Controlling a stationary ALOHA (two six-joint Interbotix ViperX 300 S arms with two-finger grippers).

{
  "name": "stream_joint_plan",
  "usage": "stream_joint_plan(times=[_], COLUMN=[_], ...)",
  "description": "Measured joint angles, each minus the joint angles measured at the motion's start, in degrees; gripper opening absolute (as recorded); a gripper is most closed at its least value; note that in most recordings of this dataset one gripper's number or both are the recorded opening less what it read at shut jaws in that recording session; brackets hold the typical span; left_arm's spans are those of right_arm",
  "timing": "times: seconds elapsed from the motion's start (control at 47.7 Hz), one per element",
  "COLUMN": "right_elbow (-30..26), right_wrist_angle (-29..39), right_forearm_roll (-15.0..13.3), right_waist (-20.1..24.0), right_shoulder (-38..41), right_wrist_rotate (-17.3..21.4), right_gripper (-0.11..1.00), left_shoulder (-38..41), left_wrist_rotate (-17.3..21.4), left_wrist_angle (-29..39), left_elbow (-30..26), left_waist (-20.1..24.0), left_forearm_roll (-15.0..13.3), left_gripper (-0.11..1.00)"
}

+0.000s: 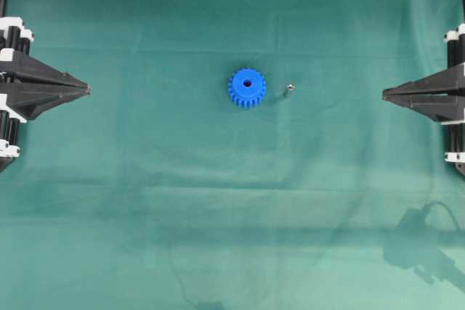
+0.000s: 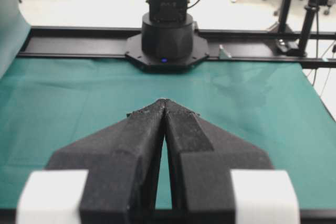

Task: Insert the shaft placed at a random location into the center hole of the small gear at another random location.
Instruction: 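Move the right gripper left toward the small metal shaft beside the gear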

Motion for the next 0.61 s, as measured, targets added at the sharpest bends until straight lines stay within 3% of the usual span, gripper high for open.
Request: stream_joint_plan(times=[0.272,0.608], right_elbow=[0.0,0.3], right_wrist_angle=[-0.8,-11.2], right_forearm_roll=[-0.2,0.6], right_waist=[-3.4,-9.9], right_shoulder=[4.8,24.1], right_wrist_rotate=[-0.6,0.4], right_gripper=[0.11,0.12], left_shoulder=[-0.1,0.1], left_wrist_rotate=[0.1,-0.4], left_wrist_angle=[0.0,0.1], left_elbow=[0.0,0.4], left_waist=[0.4,1.9], left_forearm_roll=[-2.0,-2.1], left_gripper=[0.00,0.00])
